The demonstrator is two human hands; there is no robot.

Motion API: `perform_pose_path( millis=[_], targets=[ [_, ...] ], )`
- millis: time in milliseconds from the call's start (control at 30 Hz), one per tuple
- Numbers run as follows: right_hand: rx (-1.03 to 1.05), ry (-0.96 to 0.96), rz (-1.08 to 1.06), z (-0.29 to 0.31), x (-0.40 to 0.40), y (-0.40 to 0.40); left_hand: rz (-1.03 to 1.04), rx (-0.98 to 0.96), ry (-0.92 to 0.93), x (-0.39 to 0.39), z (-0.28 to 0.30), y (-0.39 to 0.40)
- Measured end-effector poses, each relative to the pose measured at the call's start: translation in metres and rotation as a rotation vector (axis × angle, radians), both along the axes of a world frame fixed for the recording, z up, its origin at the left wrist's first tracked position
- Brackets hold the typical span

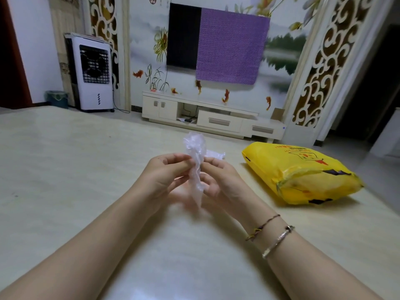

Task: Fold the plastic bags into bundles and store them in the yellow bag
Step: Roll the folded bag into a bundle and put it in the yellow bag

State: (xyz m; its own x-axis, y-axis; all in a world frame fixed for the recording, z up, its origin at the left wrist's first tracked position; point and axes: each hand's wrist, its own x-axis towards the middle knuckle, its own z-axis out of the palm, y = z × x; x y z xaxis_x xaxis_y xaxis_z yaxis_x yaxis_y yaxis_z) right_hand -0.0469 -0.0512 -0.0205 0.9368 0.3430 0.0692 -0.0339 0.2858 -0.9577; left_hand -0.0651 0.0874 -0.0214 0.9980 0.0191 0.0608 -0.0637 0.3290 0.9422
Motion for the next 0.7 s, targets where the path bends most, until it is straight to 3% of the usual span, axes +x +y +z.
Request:
perform_pose_path(
  millis=[100, 200, 433, 700],
  targets=[
    [-0.041, 0.005, 0.030, -0.002, -0.001, -0.002, 0.004, 0.004, -0.013, -0.001, 0.001, 0.000],
    [-0.068, -0.007, -0.080, -0.004, 0.004, -0.002, 0.029, 0.034, -0.010, -0.001, 0.000, -0.001],
    [0.084, 0.072, -0.293, 0.003, 0.016, -0.015, 0.149, -0.028, 0.000, 0.000, 0.007, 0.001],
    [0.071, 0.052, -0.510, 0.002, 0.027, -0.033, 0.233, 0.278, -0.068, 0.001, -0.001, 0.007]
  ],
)
